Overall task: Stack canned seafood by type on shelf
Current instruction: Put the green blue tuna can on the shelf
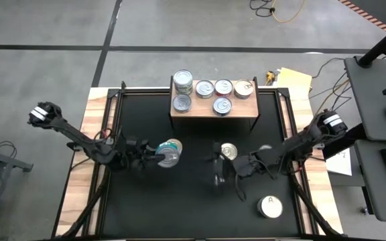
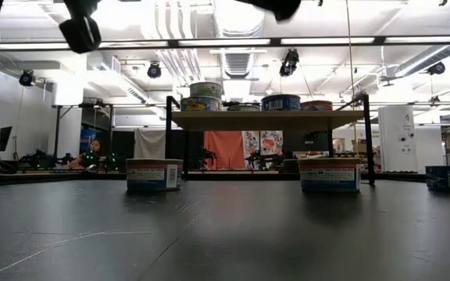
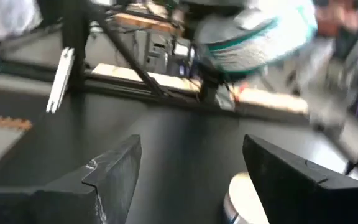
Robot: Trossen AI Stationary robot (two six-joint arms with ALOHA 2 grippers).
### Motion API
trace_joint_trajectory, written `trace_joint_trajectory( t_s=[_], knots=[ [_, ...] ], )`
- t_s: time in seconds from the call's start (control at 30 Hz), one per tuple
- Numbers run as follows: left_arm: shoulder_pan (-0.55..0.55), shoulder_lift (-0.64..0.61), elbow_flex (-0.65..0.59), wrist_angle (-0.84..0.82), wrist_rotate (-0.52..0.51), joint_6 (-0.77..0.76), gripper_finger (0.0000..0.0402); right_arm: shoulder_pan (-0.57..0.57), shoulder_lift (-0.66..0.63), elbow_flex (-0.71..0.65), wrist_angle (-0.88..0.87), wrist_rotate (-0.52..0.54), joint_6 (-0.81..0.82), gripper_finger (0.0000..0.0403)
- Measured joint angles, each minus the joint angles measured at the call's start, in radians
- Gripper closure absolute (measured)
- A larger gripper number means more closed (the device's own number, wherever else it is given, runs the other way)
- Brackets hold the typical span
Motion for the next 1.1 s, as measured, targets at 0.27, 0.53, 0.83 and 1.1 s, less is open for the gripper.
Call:
trace_joint_trajectory(
  t_s=[0.27, 0.53, 0.83, 1.1],
  knots=[
    [0.000, 0.030, 0.000, -0.069, 0.032, -0.479, 0.0282, 0.082, 0.073, 0.000, 0.207, 0.001, -0.650, 0.0154],
    [0.000, 0.096, 0.000, -0.078, 0.025, -0.567, 0.0282, 0.091, 0.148, 0.000, 0.289, 0.087, -1.300, 0.0179],
    [0.001, 0.142, 0.001, -0.008, 0.012, -0.577, 0.0282, 0.050, 0.205, 0.028, 0.402, 0.111, -1.482, 0.0202],
    [0.002, 0.182, 0.001, 0.053, -0.004, -0.576, 0.0282, 0.018, 0.292, 0.171, 0.314, 0.229, -1.461, 0.0197]
  ],
)
